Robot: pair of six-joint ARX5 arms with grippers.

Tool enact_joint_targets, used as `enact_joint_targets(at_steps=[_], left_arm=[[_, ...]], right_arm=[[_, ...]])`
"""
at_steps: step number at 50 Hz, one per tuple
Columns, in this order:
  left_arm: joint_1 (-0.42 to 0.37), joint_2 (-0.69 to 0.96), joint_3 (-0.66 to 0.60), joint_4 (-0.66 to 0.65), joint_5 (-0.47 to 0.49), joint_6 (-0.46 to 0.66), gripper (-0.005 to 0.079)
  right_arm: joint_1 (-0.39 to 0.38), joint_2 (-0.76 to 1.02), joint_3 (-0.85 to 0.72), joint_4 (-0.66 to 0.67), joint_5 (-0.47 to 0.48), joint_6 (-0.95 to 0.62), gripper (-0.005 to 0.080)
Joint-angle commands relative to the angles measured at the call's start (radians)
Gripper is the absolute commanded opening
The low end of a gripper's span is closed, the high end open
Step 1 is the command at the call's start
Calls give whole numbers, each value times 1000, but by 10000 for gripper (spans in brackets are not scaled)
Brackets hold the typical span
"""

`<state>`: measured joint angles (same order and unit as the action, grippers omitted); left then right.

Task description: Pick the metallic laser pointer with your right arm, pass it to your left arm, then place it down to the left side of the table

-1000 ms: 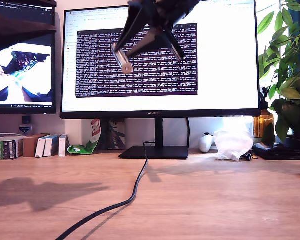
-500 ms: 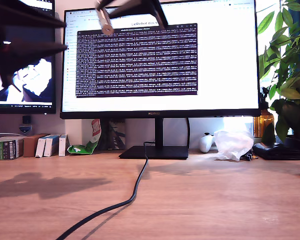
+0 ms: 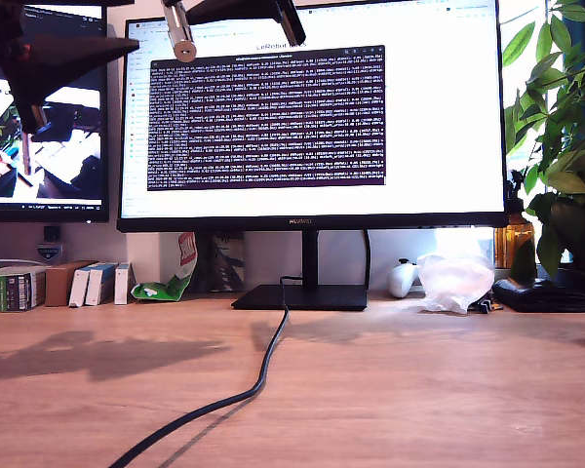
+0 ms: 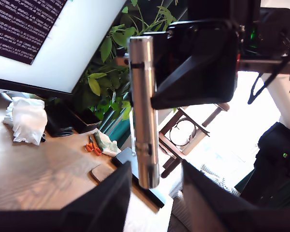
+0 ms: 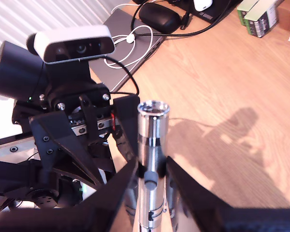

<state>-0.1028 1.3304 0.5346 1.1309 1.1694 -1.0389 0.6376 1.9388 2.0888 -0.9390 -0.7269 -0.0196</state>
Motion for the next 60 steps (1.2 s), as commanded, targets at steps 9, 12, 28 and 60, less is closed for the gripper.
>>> enact_joint_targets(at_steps=[9, 12, 28, 60], left_arm=[[-14, 6, 13, 13, 2, -8, 267], [-18, 6, 13, 15, 2, -10, 267], [-47, 5, 14, 23, 1, -11, 267], [-48, 5, 14, 74, 1, -45, -22]], right_arm=[[48, -18, 10, 33, -7, 5, -13], [56, -18, 10, 41, -7, 14, -13], [94, -18, 10, 51, -7, 23, -13], [109, -18, 10, 51, -5, 23, 65]])
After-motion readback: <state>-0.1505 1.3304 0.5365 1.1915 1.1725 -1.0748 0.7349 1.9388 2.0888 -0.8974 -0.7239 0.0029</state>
